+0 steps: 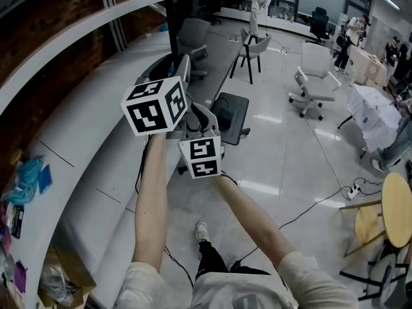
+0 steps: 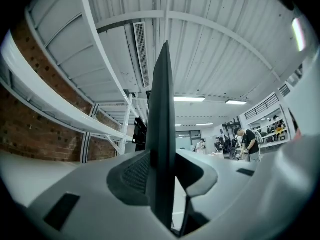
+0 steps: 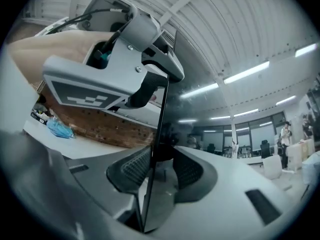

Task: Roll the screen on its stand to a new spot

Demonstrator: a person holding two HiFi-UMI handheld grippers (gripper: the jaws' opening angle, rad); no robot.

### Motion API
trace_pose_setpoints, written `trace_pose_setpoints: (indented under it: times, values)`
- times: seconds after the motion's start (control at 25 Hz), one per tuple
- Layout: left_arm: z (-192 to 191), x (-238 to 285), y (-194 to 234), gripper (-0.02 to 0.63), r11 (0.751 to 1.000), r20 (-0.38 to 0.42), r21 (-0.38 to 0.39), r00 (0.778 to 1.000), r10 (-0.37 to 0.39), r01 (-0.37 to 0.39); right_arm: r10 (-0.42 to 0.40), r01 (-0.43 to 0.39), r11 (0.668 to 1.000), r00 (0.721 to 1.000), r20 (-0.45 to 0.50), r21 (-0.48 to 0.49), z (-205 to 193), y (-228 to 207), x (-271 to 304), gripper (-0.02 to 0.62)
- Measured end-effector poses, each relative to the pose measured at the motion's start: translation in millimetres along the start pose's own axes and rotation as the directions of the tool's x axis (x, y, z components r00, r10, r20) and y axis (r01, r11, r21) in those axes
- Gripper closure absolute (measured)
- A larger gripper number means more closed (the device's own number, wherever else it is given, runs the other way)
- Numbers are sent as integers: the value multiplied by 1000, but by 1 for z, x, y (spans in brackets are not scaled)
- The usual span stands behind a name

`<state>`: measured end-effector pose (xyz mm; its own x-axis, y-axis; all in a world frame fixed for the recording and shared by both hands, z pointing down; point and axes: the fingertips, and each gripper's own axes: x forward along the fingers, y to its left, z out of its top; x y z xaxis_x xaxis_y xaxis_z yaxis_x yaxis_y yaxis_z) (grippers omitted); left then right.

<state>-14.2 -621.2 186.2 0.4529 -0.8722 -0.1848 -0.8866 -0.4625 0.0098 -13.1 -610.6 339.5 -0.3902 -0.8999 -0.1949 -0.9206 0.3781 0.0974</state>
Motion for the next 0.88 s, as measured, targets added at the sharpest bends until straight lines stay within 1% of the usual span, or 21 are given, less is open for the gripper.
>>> trace_pose_setpoints:
  times: [0.12,0.24,0.36,0.48,0.56,0.68,0.88]
  values:
    - [-1,-14,-10,459,1000,-8,3,1000,-14,14,-19,20,1000,1000,-21,11,1,4,-16,456]
    - [1,-29,-19,457,999,-9,10,999,-49,49,-61,60,997,998,-23,-40,2,11,-28,454]
    - [7,-44,-31,454,997,1,10,997,-79,79,-120,119,989,993,-2,-90,0,13,-39,429]
    - [11,-61,-40,453,995,-2,15,995,-100,100,-152,155,982,988,37,-109,8,19,-54,416]
    - [12,-72,-44,453,993,0,13,993,-116,116,-168,173,979,984,55,-103,14,25,-66,416]
    - [15,-92,-48,448,991,12,13,991,-135,134,-184,187,980,982,51,-74,18,38,-84,426]
    - [24,-128,-58,445,987,44,12,987,-158,157,-156,158,987,987,50,-38,29,58,-116,439]
